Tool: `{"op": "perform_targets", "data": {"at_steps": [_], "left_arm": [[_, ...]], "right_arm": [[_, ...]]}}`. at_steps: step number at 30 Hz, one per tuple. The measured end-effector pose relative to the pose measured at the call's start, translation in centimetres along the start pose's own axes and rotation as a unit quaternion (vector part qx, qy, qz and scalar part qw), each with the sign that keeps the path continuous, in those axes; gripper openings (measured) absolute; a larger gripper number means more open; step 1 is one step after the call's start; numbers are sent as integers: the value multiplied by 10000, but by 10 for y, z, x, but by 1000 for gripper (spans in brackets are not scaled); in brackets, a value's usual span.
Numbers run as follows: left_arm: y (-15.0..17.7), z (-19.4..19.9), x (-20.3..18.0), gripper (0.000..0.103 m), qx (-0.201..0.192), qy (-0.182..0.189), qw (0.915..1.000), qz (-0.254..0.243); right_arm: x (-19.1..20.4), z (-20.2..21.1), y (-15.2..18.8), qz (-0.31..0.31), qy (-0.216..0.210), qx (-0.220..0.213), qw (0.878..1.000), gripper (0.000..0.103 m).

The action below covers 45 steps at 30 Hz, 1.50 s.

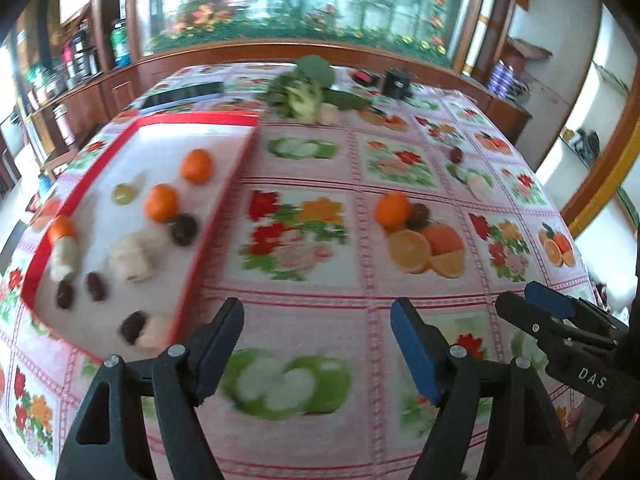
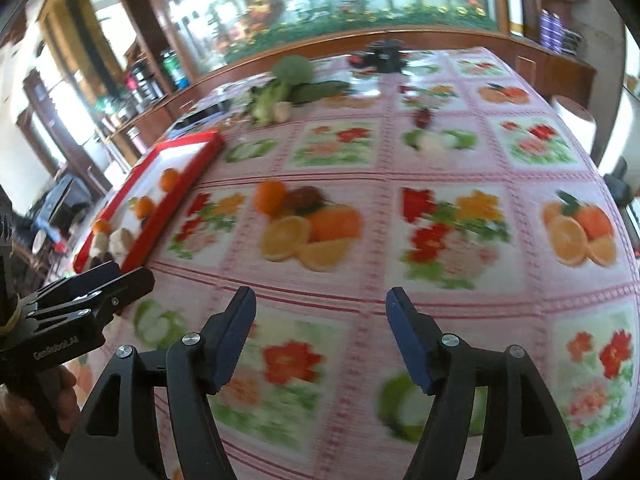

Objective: Organize fruits
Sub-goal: 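Move both grippers back over the fruits on the tablecloth, then grasp a mandarin orange with the left gripper while the right grasps a date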

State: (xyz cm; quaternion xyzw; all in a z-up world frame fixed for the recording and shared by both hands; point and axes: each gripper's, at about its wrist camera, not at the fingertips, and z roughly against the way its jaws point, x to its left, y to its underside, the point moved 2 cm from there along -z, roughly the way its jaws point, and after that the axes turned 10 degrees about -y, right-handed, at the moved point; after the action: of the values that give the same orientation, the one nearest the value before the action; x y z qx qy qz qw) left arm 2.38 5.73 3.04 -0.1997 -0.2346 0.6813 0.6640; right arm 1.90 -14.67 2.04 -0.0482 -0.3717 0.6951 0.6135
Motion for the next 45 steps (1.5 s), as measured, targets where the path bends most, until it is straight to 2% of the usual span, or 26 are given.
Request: {"op": "perform_targets", "data": {"at_steps": [4,9,15,20,28,30,33,36,39,45], "left_arm": [[-12,-11,-21,78,107,38,9997,-203],[-35,-30,-32,78,27,-143,9997,-202],[-52,-41,-39,78,0,-17,10000,80],[-57,-57,-42,78,183,196,9985,487],[-58,-83,-43,78,302,208,9962,796],[-58,-82,-42,75,226,244,9959,837],[-57,-80,-49,56,176,450,9964,701],[-57,-78,-51,43,137,638,9957,660],[-57,-77,-51,36,110,796,9947,646],[-57,-77,-45,37,64,919,9934,683]], "right_arm": [[-22,6,5,-192,49,16,9998,68],[-38,11,10,-367,22,13,9993,68],[-47,14,16,-433,-71,60,9990,68],[-49,15,17,-399,-127,78,9991,72],[-47,13,15,-408,-170,70,9990,77],[-47,12,14,-421,-169,74,9989,77],[-47,12,14,-454,-151,81,9988,77],[-44,11,13,-464,-148,103,9988,77],[-41,9,13,-456,-140,141,9988,77],[-40,9,13,-495,-123,165,9986,77]]}}
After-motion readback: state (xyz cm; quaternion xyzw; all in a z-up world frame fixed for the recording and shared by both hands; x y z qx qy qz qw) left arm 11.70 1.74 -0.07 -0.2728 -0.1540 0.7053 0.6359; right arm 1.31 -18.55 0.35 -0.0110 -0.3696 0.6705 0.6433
